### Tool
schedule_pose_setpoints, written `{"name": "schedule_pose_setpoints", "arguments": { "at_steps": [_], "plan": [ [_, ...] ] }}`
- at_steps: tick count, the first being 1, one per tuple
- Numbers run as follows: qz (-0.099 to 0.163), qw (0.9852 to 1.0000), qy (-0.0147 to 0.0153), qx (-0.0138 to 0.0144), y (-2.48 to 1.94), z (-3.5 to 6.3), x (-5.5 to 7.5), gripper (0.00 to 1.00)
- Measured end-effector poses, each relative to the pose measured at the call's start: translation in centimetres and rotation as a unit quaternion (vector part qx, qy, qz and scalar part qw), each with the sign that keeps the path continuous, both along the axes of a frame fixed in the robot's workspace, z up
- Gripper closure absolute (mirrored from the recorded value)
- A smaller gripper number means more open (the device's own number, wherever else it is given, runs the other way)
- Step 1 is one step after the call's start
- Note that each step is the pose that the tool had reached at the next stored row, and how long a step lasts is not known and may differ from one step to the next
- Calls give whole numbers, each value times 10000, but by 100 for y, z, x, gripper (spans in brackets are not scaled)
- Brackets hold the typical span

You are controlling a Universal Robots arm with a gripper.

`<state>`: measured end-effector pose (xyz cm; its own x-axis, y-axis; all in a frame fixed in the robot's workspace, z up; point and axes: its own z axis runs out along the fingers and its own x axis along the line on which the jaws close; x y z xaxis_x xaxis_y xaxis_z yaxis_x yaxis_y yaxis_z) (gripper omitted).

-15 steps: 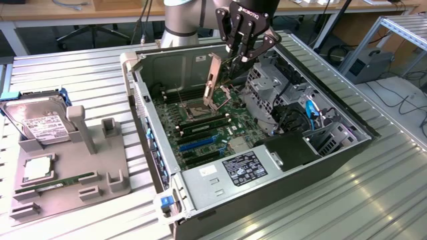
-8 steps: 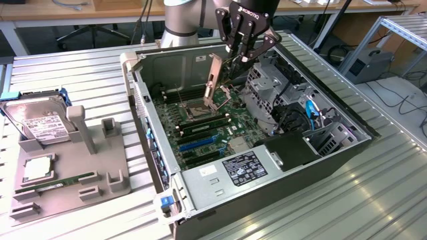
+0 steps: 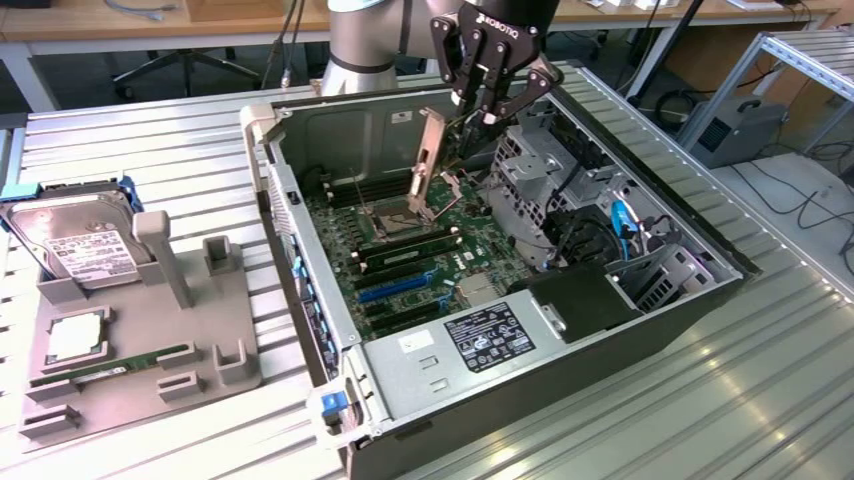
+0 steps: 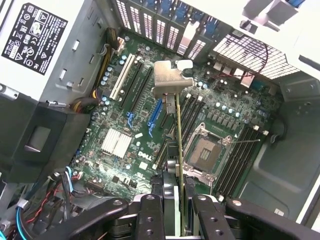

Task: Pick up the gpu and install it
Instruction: 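Insert the gpu into the slot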

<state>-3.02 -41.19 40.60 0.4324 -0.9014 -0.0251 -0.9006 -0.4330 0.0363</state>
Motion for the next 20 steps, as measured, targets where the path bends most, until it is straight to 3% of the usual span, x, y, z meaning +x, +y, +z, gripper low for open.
{"name": "schedule_pose_setpoints", "arguments": {
  "at_steps": [12,15,20],
  "plan": [
    [43,10000,0,-1,0,-1,0,73],
    [-176,9998,0,0,0,-8,0,73],
    [-773,9970,0,0,0,-23,0,73]
  ]
}}
